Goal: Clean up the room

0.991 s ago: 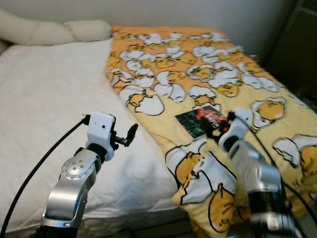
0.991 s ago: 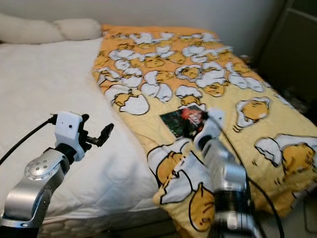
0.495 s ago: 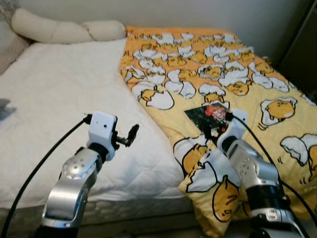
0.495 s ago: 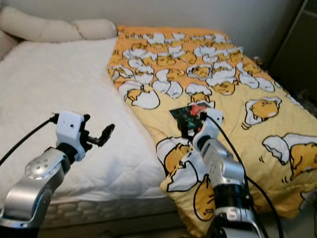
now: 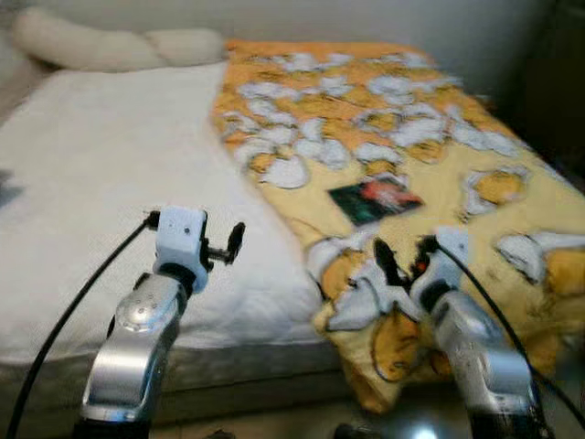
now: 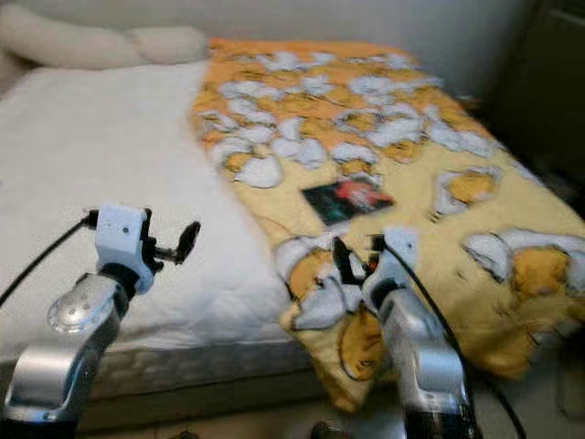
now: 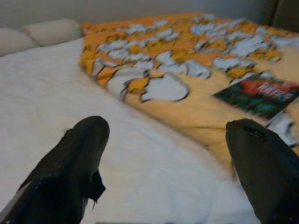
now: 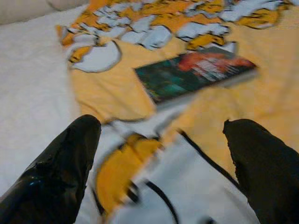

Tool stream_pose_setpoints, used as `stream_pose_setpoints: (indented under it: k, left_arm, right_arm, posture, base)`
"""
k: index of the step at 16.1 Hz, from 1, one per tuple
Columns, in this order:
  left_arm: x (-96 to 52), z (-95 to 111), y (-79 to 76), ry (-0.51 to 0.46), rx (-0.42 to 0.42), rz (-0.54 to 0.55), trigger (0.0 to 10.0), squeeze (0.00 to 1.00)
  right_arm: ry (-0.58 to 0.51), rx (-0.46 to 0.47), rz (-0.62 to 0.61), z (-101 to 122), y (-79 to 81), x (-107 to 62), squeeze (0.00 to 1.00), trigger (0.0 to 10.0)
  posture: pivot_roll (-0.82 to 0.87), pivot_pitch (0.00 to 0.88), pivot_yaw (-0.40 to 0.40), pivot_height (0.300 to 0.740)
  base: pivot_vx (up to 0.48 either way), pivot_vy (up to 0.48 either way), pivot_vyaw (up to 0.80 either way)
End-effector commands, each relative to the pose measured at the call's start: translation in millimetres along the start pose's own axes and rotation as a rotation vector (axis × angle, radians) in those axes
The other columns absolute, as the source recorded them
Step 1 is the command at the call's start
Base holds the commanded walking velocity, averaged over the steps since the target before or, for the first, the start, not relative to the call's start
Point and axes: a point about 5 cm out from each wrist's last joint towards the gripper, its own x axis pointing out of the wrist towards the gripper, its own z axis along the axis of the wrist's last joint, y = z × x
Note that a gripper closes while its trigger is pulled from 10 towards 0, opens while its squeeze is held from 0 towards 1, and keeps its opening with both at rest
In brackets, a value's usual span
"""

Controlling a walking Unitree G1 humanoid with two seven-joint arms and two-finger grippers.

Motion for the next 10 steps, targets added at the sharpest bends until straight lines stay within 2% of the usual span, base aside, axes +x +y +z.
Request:
stream_pose_setpoints:
  k: [1,3,9,10]
  left_arm:
    - [-4.1,-7.5,3.4,0.023,-0.006,0.025,10.0,0.0]
    - [-3.7,-7.8,2.6,0.019,-0.011,0.032,10.0,0.0]
    - [-4.1,-8.0,3.3,0.013,-0.024,0.045,10.0,0.0]
    - [-3.9,-8.2,2.9,0.013,-0.029,0.047,10.0,0.0]
  right_arm:
    - [-0.038,-0.012,0.01,11.3,5.9,2.9,0.0,10.0]
    - [-0.035,-0.042,0.005,10.9,7.6,-1.5,0.0,10.0]
    - [-0.045,-0.084,0.021,16.4,9.4,-0.7,0.0,10.0]
    - [-0.046,-0.098,0.023,17.6,8.8,-0.5,0.0,10.0]
  posture:
    - [0.02,0.0,-0.003,0.74]
    - [0.02,0.0,-0.006,0.74]
    - [0.02,0.0,-0.012,0.74]
    - [0.02,0.0,-0.013,0.74]
  base:
    - [0.0,0.0,0.0]
    - [0.27,0.0,0.0]
    - [0.328,0.0,0.0]
    - [0.352,0.0,0.53]
